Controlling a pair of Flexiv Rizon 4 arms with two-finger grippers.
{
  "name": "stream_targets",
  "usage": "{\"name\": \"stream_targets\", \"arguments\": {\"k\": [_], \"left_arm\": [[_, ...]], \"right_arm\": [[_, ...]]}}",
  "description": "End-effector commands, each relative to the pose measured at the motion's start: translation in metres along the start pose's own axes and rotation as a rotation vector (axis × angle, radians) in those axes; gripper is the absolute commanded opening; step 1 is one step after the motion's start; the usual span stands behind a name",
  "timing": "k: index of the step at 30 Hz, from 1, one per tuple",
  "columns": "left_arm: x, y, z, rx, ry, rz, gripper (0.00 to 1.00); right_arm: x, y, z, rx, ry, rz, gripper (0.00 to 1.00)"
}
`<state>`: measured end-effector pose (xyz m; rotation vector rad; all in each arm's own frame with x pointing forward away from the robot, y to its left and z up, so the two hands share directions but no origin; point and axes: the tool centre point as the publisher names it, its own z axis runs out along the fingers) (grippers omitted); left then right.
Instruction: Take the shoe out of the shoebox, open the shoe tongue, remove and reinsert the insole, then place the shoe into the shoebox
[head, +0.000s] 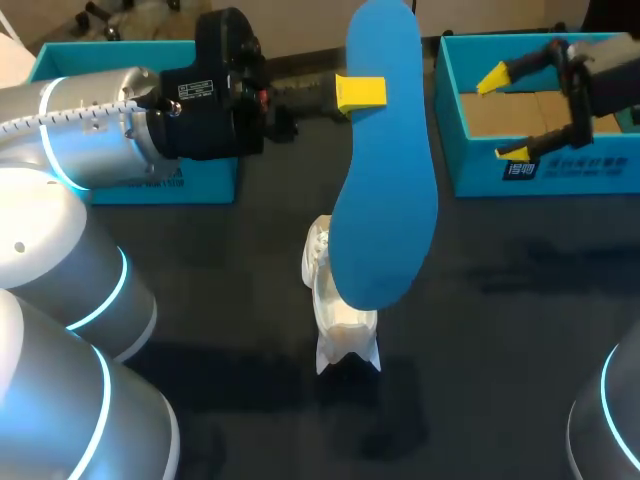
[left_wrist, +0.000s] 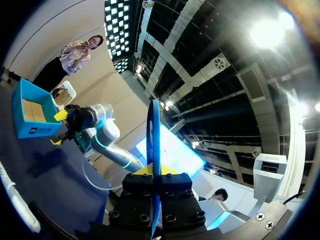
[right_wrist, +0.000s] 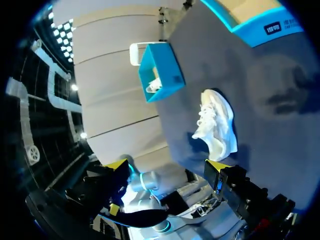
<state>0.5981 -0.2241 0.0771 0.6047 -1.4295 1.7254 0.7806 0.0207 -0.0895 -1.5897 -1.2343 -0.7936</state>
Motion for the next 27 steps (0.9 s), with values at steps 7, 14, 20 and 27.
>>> {"name": "stream_targets", "arguments": {"k": [7, 14, 20, 27], "left_arm": [[0.005, 0.005, 0.004, 0.016, -0.004, 0.001, 0.00], [0.005, 0.005, 0.004, 0.016, -0.004, 0.001, 0.00], [0.005, 0.005, 0.004, 0.016, -0.004, 0.001, 0.00], [0.005, 0.005, 0.004, 0.016, -0.004, 0.001, 0.00]], "right_arm": [[0.031, -0.019, -0.013, -0.169, 0.056, -0.059, 1.00], [0.031, -0.019, -0.013, -0.169, 0.056, -0.059, 1.00], [0.031, -0.019, -0.013, -0.169, 0.056, -0.059, 1.00], [0.031, -0.019, -0.013, -0.169, 0.056, -0.059, 1.00]]}}
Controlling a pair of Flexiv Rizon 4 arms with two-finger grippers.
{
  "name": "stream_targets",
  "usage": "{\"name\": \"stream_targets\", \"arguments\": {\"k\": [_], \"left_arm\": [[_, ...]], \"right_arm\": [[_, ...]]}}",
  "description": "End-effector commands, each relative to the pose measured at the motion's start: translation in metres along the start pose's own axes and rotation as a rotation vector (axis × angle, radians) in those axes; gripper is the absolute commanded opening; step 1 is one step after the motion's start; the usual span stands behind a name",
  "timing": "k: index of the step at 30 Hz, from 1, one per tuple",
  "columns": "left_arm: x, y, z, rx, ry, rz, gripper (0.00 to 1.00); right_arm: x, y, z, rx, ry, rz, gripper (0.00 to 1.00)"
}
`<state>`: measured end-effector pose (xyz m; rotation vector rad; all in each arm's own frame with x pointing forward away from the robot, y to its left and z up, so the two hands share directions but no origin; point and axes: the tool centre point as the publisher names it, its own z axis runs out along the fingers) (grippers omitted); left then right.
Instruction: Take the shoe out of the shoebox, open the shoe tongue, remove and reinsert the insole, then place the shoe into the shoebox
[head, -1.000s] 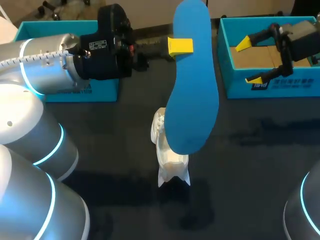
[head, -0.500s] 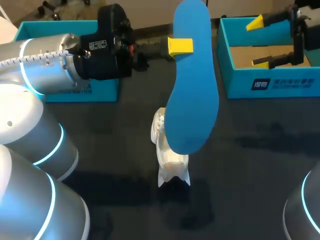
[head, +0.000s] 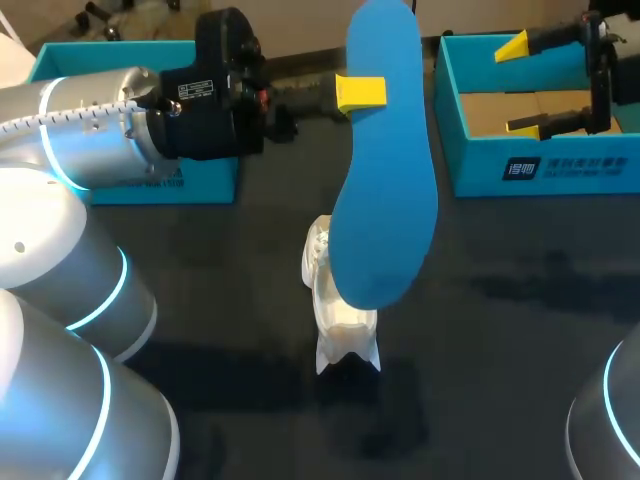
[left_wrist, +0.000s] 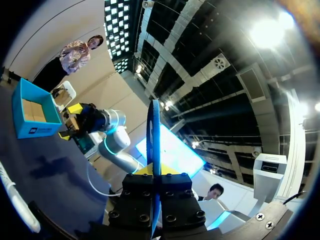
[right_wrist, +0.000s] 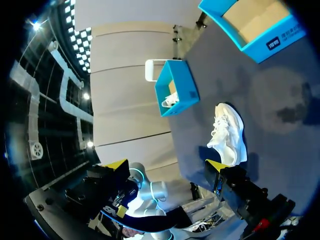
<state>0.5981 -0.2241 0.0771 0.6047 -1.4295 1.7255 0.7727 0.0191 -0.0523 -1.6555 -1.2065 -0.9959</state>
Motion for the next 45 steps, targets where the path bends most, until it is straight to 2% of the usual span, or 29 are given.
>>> {"name": "stream_targets", "arguments": {"k": [1, 8, 12, 14, 26, 31, 37, 45], "left_arm": [[0.005, 0.005, 0.004, 0.016, -0.004, 0.001, 0.00], [0.005, 0.005, 0.004, 0.016, -0.004, 0.001, 0.00], [0.005, 0.005, 0.004, 0.016, -0.004, 0.001, 0.00], [0.005, 0.005, 0.004, 0.016, -0.004, 0.001, 0.00], [0.005, 0.005, 0.004, 0.016, -0.004, 0.001, 0.00], [0.005, 0.005, 0.004, 0.016, -0.004, 0.001, 0.00], [0.005, 0.005, 0.004, 0.016, -0.004, 0.001, 0.00], [0.005, 0.005, 0.004, 0.016, -0.004, 0.001, 0.00]], "right_arm": [[0.002, -0.002, 0.001, -0.002, 0.001, -0.027, 1.00], [0.022, 0.000, 0.005, -0.009, 0.043, -0.288, 1.00], [0.032, 0.007, 0.009, -0.001, 0.082, -0.370, 1.00], [0.037, 0.011, 0.009, -0.035, 0.100, -0.362, 1.00], [0.037, 0.011, 0.009, -0.035, 0.100, -0.362, 1.00], [0.029, 0.005, 0.017, 0.001, 0.197, -0.378, 1.00], [0.022, -0.002, 0.030, 0.013, 0.193, -0.352, 1.00], [0.015, -0.006, 0.034, 0.017, 0.206, -0.304, 1.00]]}}
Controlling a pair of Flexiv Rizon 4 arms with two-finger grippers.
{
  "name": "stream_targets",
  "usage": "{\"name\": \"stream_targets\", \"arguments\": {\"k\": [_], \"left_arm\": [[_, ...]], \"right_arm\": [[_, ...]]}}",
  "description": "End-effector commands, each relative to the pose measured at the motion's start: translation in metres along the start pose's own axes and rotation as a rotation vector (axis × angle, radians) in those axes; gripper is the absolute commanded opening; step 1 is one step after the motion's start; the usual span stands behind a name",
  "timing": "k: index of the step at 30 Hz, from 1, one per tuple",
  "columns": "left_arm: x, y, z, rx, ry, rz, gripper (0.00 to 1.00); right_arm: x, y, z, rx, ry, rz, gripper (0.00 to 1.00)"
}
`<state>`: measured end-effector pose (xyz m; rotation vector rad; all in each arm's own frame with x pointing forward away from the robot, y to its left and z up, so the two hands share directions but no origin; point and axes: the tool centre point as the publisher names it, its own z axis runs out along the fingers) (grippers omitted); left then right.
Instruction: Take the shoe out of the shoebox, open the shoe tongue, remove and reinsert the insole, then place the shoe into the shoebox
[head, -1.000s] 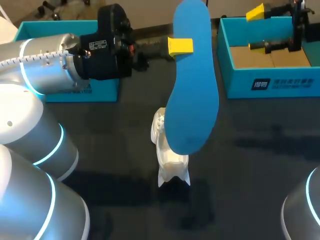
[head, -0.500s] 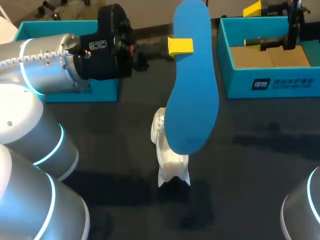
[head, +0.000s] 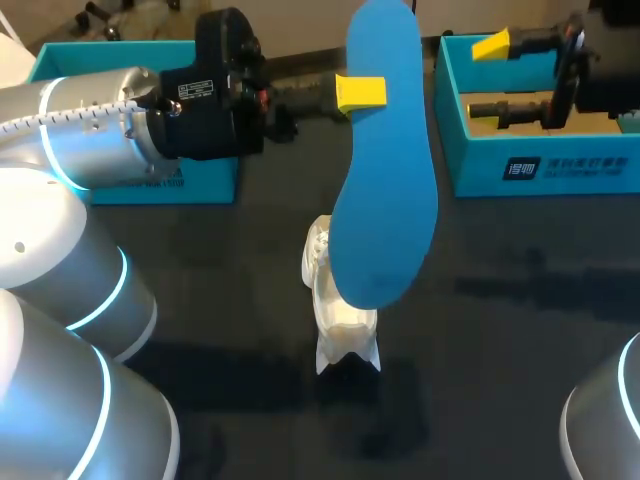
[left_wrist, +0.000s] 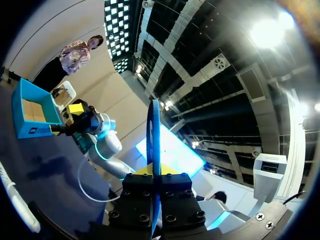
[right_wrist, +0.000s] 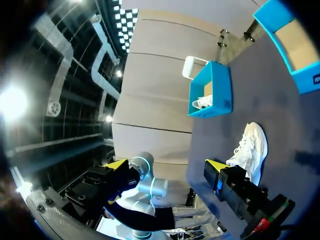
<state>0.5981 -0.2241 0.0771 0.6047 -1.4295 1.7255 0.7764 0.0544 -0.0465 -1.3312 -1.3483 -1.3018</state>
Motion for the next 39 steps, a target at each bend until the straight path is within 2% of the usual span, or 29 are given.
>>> {"name": "stream_targets", "arguments": {"k": [1, 5, 9, 14, 19, 24, 26, 39], "left_arm": [[0.005, 0.005, 0.004, 0.016, -0.004, 0.001, 0.00], [0.003, 0.004, 0.003, 0.001, 0.014, 0.049, 0.00], [-0.005, -0.002, -0.001, -0.049, 0.075, 0.389, 0.00], [-0.017, -0.011, -0.007, -0.091, 0.094, 0.704, 0.00], [-0.027, -0.024, -0.007, -0.201, 0.098, 1.048, 0.00], [-0.040, -0.037, -0.008, -0.377, 0.115, 1.400, 0.00], [-0.048, -0.041, -0.010, -0.387, 0.084, 1.478, 0.00], [-0.048, -0.041, -0.010, -0.387, 0.084, 1.478, 0.00]], "right_arm": [[-0.001, -0.003, 0.002, -0.008, -0.004, 0.003, 1.00], [-0.001, -0.003, 0.002, -0.008, -0.004, 0.003, 1.00], [-0.001, -0.003, 0.002, -0.008, -0.004, 0.003, 1.00], [-0.001, -0.003, 0.002, -0.008, -0.004, 0.003, 1.00], [-0.001, -0.003, 0.002, -0.008, -0.004, 0.003, 1.00], [-0.001, -0.003, 0.002, -0.008, -0.004, 0.003, 1.00], [-0.001, -0.003, 0.002, -0.008, -0.004, 0.003, 1.00], [-0.001, -0.003, 0.002, -0.008, -0.004, 0.003, 1.00]]}}
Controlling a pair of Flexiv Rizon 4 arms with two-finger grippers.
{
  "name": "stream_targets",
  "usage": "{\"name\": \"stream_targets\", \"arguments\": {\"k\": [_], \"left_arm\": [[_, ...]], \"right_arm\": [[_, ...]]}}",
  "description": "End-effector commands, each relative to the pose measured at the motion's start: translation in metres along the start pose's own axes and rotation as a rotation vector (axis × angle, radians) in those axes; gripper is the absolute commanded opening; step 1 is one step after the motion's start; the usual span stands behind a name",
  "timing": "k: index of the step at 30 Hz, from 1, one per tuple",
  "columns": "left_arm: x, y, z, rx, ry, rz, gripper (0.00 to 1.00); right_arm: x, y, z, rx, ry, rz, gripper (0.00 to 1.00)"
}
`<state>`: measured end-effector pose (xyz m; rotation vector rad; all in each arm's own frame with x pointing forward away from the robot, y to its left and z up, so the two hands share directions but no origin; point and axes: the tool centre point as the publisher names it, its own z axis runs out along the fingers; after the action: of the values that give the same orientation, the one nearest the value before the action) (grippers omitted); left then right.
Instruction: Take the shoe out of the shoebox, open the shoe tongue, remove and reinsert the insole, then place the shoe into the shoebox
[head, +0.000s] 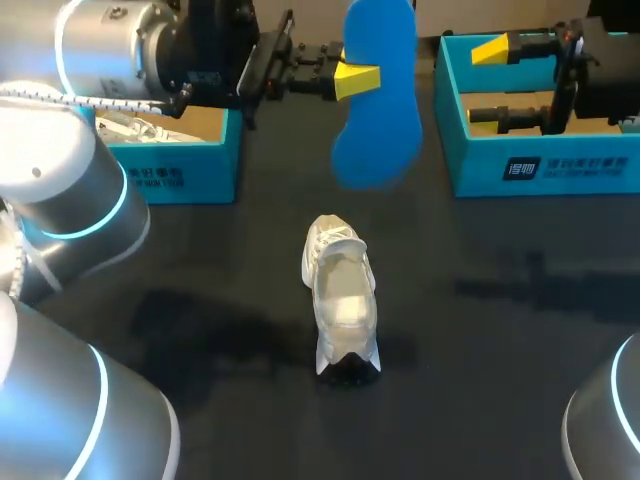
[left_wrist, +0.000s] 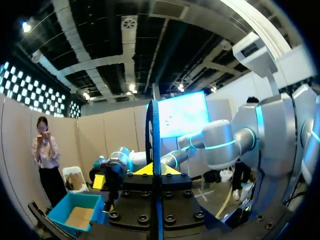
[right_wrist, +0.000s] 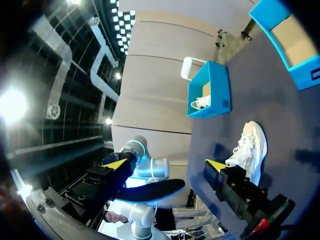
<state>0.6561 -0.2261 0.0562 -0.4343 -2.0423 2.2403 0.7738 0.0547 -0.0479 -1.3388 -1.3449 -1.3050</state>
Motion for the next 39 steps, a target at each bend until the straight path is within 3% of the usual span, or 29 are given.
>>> {"name": "stream_targets", "arguments": {"k": [1, 4, 10, 15, 19, 24, 39], "left_arm": [[-0.005, -0.004, -0.001, -0.145, 0.058, 0.421, 0.00], [-0.002, 0.010, -0.003, -0.121, 0.075, 0.593, 0.00], [-0.015, 0.035, -0.009, -0.097, 0.035, 0.935, 0.00], [-0.023, 0.045, -0.011, -0.078, -0.002, 1.028, 0.00], [-0.032, 0.058, -0.013, -0.043, 0.093, 1.337, 0.00], [-0.048, 0.074, -0.015, -0.042, 0.105, 1.713, 0.00], [-0.048, 0.074, -0.015, -0.042, 0.105, 1.713, 0.00]], "right_arm": [[0.000, 0.000, 0.002, -0.002, -0.002, 0.001, 1.00], [0.000, 0.000, 0.002, -0.002, -0.002, 0.001, 1.00], [0.000, 0.000, 0.002, -0.002, -0.002, 0.001, 1.00], [0.000, 0.000, 0.002, -0.002, -0.002, 0.001, 1.00], [0.000, 0.000, 0.002, -0.002, -0.002, 0.001, 1.00], [0.000, 0.000, 0.002, -0.002, -0.002, 0.001, 1.00], [0.000, 0.000, 0.002, -0.002, -0.002, 0.001, 1.00]]}}
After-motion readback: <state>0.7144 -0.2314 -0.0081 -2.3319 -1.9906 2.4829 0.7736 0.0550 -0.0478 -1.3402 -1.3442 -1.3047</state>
